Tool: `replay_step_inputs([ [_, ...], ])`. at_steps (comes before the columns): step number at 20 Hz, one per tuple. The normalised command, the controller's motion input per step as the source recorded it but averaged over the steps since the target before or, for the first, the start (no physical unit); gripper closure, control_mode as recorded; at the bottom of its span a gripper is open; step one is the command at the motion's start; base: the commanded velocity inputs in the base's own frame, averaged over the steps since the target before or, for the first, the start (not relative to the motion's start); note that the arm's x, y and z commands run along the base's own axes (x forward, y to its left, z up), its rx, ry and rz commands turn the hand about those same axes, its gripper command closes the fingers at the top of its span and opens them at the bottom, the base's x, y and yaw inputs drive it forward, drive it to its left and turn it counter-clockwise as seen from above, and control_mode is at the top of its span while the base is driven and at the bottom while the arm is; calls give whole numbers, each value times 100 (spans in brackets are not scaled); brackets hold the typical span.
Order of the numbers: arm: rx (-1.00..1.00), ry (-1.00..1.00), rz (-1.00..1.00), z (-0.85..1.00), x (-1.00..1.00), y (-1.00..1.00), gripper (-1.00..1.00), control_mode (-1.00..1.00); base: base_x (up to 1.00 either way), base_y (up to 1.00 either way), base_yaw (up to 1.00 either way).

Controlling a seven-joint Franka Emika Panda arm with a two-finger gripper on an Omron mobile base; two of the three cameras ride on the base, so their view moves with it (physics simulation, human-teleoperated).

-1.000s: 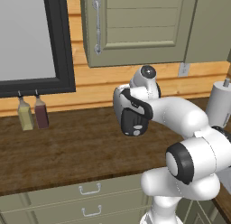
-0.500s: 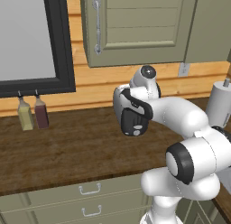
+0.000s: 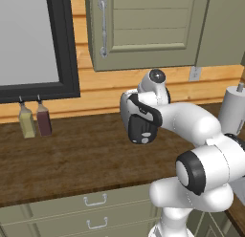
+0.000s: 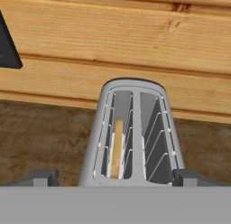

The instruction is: Start the toaster. Once the lever pops up, take the bread to the plate on the dining counter.

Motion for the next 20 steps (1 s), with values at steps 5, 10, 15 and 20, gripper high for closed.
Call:
replay_step_inputs([
  [5, 0, 0, 0, 0, 0, 0, -100, -100, 0, 0, 0],
  [10, 0, 0, 0, 0, 0, 0, -100, -100, 0, 0, 0],
  [15, 0, 0, 0, 0, 0, 0, -100, -100, 0, 0, 0],
  [20, 0, 0, 0, 0, 0, 0, -100, -100, 0, 0, 0],
])
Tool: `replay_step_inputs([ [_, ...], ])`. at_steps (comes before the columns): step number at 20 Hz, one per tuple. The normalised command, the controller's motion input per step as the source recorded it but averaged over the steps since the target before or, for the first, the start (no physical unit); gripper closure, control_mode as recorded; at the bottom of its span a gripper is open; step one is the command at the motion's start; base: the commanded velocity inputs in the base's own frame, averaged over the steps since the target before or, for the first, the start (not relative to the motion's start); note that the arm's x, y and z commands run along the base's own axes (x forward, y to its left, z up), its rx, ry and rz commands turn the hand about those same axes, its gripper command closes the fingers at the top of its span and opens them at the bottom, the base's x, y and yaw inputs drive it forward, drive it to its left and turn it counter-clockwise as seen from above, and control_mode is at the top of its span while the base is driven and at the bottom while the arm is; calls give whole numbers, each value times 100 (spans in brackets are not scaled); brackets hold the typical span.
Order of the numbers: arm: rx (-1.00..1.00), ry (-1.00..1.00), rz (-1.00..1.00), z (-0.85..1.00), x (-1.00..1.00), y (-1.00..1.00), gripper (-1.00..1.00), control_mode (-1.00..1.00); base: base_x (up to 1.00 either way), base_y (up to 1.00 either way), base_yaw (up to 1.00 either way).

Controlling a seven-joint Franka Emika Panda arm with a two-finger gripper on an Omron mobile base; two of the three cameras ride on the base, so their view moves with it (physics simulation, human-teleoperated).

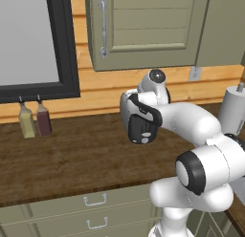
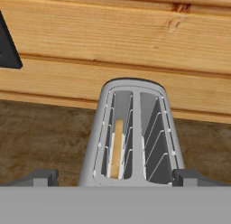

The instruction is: Start the toaster. Once the lever pops up, take the bread to the plate on the dining counter.

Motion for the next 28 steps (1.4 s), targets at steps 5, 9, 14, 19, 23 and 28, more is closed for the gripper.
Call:
replay_step_inputs([
  [5, 0, 0, 0, 0, 0, 0, -100, -100, 0, 0, 0],
  [9, 0, 0, 0, 0, 0, 0, -100, -100, 0, 0, 0],
  [14, 0, 0, 0, 0, 0, 0, -100, -100, 0, 0, 0],
  [19, 0, 0, 0, 0, 0, 0, -100, -100, 0, 0, 0],
  [23, 0, 0, 0, 0, 0, 0, -100, -100, 0, 0, 0],
  [28, 0, 0, 0, 0, 0, 0, -100, -100, 0, 0, 0],
])
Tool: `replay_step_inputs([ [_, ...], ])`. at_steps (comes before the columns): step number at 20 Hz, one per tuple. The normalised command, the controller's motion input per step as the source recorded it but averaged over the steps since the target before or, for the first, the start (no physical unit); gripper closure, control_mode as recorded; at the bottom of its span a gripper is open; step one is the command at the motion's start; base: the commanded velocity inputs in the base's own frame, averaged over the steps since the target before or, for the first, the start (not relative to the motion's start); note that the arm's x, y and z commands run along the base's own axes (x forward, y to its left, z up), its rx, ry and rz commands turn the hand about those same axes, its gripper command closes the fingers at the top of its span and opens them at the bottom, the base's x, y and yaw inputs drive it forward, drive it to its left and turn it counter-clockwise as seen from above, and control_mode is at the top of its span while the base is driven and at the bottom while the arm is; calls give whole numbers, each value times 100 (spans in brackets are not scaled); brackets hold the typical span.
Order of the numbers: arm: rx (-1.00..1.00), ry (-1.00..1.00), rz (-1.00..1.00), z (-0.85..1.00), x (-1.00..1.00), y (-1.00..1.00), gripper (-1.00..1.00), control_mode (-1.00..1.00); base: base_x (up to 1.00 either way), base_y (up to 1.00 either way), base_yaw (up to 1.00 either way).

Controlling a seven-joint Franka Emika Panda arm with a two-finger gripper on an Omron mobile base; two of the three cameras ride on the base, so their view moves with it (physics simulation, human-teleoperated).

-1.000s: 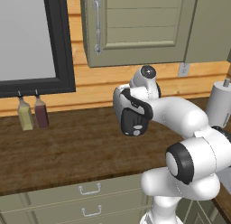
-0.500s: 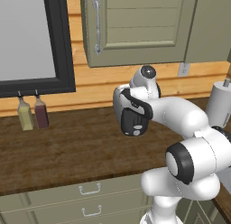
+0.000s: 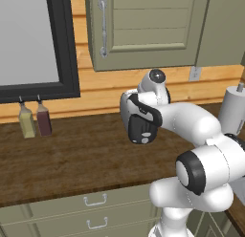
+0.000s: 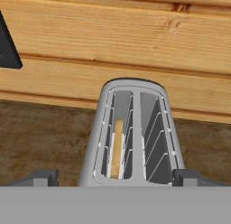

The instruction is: Start the toaster. Once the lever pops up, take the bread to the plate on the dining counter.

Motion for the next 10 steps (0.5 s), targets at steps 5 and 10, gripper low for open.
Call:
replay_step_inputs([
  [5, 0, 0, 0, 0, 0, 0, -100, -100, 0, 0, 0],
  [10, 0, 0, 0, 0, 0, 0, -100, -100, 0, 0, 0],
])
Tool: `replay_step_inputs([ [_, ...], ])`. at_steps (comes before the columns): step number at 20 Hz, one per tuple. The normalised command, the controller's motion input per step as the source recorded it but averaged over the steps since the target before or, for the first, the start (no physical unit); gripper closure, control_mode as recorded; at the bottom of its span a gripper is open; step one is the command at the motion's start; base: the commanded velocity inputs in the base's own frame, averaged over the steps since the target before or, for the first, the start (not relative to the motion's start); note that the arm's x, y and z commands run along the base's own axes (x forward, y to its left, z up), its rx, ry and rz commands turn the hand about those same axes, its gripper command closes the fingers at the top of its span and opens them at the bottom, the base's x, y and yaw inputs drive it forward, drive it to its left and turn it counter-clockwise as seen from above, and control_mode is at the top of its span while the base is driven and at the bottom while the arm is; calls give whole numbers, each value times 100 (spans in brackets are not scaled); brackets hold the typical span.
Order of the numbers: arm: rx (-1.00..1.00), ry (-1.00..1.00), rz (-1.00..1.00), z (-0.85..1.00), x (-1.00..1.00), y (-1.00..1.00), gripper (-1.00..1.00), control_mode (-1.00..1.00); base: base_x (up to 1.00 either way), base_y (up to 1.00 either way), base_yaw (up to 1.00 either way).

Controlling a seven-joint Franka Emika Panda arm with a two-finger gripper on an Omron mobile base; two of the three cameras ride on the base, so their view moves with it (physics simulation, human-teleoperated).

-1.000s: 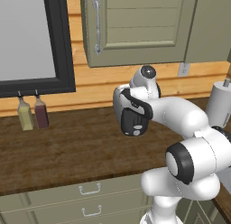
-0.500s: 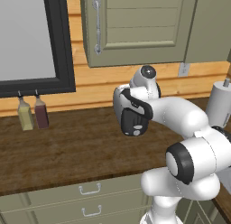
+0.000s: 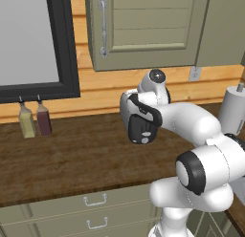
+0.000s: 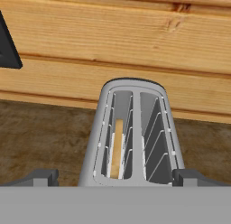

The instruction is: Start the toaster. Once the lever pops up, take the bread to the plate on the dining counter.

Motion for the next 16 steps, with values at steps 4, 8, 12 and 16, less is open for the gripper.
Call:
replay_step_inputs([
  [4, 0, 0, 0, 0, 0, 0, -100, -100, 0, 0, 0],
  [8, 0, 0, 0, 0, 0, 0, -100, -100, 0, 0, 0],
  [12, 0, 0, 0, 0, 0, 0, -100, -100, 0, 0, 0],
  [16, 0, 0, 0, 0, 0, 0, -100, -100, 0, 0, 0],
])
